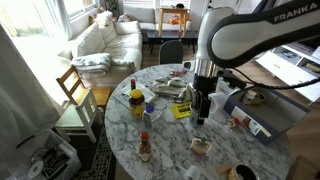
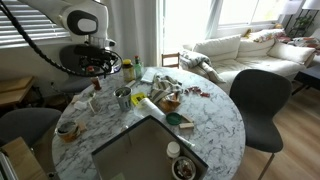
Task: Remove the clear cup from the box and remove the silver cup from the clear cup then put the two packets on the table inside the silver cup.
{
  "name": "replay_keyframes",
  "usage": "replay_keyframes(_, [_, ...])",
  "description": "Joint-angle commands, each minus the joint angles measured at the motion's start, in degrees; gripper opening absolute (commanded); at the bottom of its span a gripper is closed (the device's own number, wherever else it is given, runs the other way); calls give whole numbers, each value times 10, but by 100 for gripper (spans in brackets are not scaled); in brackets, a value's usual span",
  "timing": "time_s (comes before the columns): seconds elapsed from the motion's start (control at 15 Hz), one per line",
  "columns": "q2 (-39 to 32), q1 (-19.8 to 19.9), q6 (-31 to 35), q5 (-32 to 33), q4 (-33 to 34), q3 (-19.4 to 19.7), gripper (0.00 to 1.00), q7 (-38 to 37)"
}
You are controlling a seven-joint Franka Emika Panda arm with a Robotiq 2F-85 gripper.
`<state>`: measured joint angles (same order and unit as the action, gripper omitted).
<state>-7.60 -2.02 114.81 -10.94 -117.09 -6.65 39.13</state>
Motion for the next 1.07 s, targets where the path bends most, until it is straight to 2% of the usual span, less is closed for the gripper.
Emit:
replay_keyframes(0.0, [-8,-15,6,32,-35,-2,100,-27])
replay_keyframes(0.4, [-29,-21,32,34,-66,-10,100,-42])
replay_keyframes(0.47, [-32,-21,34,32,-68,-11,96,-43])
replay_keyframes(0.53, [-34,-21,38,33,-70,-13,81,-44])
replay_keyframes(0.6, [-37,-21,43,33,-72,-14,71,-46])
replay_keyframes(0.67, [-39,-21,49,33,-74,-15,68,-47])
replay_keyframes(1.0, [-44,-22,93,47,-84,-17,26,-56])
